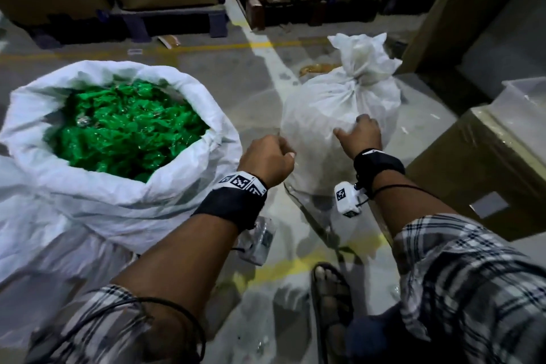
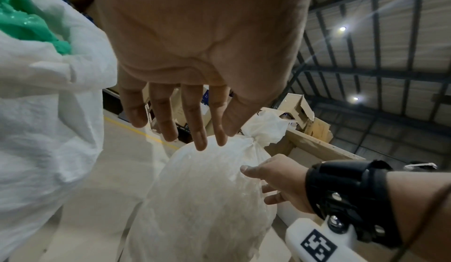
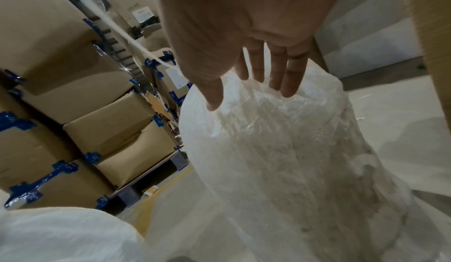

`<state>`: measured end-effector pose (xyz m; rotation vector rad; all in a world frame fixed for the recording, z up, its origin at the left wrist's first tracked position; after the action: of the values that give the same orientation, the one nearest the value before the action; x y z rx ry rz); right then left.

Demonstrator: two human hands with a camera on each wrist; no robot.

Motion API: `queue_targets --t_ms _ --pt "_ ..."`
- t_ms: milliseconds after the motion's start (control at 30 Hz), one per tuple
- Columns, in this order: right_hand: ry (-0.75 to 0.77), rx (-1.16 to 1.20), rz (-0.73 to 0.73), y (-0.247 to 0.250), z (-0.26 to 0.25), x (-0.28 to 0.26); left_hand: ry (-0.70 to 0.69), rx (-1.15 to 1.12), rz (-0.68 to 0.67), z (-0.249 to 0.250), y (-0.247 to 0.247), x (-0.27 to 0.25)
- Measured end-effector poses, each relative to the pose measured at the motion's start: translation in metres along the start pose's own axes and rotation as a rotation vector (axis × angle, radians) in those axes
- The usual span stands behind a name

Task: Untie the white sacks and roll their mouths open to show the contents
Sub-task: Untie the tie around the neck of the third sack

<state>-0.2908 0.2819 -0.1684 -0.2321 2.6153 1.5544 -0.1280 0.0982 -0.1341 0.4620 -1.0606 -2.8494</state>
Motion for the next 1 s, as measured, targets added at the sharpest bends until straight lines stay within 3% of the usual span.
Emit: queue_targets --t_ms 233,400,667,833,933,1000 --pt "0.0 0.06 0.099 -0.006 0.001 0.02 0.0 0.029 -0.003 -0.023 -0.002 0.013" --pt "0.041 0.068 0.014 0.006 -0.005 0.001 -0.021 0.037 0.02 -0.017 0.006 0.009" --pt "0.173 -0.074 -0.263 0.021 -0.025 -0.106 -0.192 0.088 0.054 0.011 0.031 -0.045" --pt "0.305 -0.191 -0.462 0.018 -0.029 -0.193 -0.167 -0.014 0.181 0.036 0.033 -0.089" --pt "0.337 -0.214 -0.601 0.021 -0.028 -0.231 -0.157 0.014 0.169 0.033 0.024 -0.112" --pt "0.353 -0.218 -0.605 0.032 -0.024 -0.244 -0.154 0.056 0.139 0.022 0.018 -0.122"
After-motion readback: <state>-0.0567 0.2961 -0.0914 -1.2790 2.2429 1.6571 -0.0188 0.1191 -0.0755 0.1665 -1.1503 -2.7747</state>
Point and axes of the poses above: each hand's wrist, its own x-axis towards the middle knuckle, its own y-axis out of the back of the hand, z = x × y, the point moved 1 cm from there along x, towards the middle knuckle, and after that the axes turned 11 degrees about -z, right-handed, at the moved point
